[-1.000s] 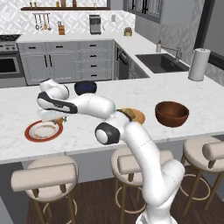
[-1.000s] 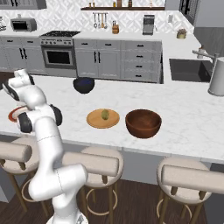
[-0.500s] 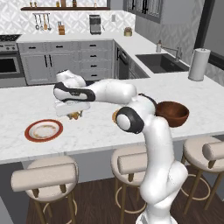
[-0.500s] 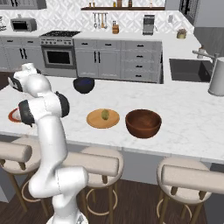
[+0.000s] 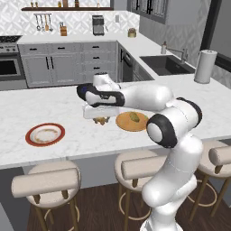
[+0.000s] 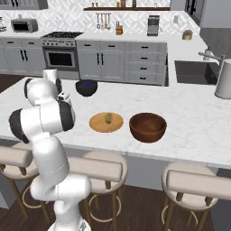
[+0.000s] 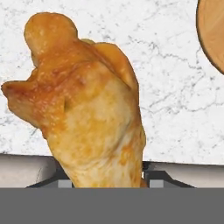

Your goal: Pick the chicken drumstick and potato from their plates and place them in the bowl. Then put the bowl in the fridge.

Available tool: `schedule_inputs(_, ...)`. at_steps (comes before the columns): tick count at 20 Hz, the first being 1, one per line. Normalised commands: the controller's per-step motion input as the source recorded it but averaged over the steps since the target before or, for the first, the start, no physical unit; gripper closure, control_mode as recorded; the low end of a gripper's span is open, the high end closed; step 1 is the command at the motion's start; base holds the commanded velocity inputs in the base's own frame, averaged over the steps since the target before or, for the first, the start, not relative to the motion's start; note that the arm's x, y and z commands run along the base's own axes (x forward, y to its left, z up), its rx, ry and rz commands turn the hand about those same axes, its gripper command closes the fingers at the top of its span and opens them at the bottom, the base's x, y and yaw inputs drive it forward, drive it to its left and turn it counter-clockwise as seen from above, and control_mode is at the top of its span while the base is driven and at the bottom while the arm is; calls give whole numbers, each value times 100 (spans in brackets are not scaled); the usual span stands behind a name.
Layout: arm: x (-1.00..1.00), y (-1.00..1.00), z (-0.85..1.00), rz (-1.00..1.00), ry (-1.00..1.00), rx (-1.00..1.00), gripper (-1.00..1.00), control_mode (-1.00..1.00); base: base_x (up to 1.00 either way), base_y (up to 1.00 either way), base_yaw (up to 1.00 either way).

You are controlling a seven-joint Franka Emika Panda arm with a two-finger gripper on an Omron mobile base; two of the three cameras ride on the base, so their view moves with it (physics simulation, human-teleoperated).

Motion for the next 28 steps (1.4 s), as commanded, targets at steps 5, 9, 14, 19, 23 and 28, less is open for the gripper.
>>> schedule_inputs(5, -35, -100, 34, 0, 0, 7, 100, -100, 0, 0, 0)
schedule_inputs(9, -20, -100, 41, 0, 3, 6, 100, -100, 0, 0, 0)
schedule_inputs(14, -7, -100, 27, 0, 6, 3, 100, -100, 0, 0, 0)
schedule_inputs(19, 0, -100, -3, 0, 0, 0, 100, -100, 0, 0, 0)
schedule_inputs(23, 0, -100, -13, 0, 0, -1, 100, -100, 0, 0, 0)
schedule_inputs(28, 0, -100, -12, 0, 0, -3, 100, -100, 0, 0, 0)
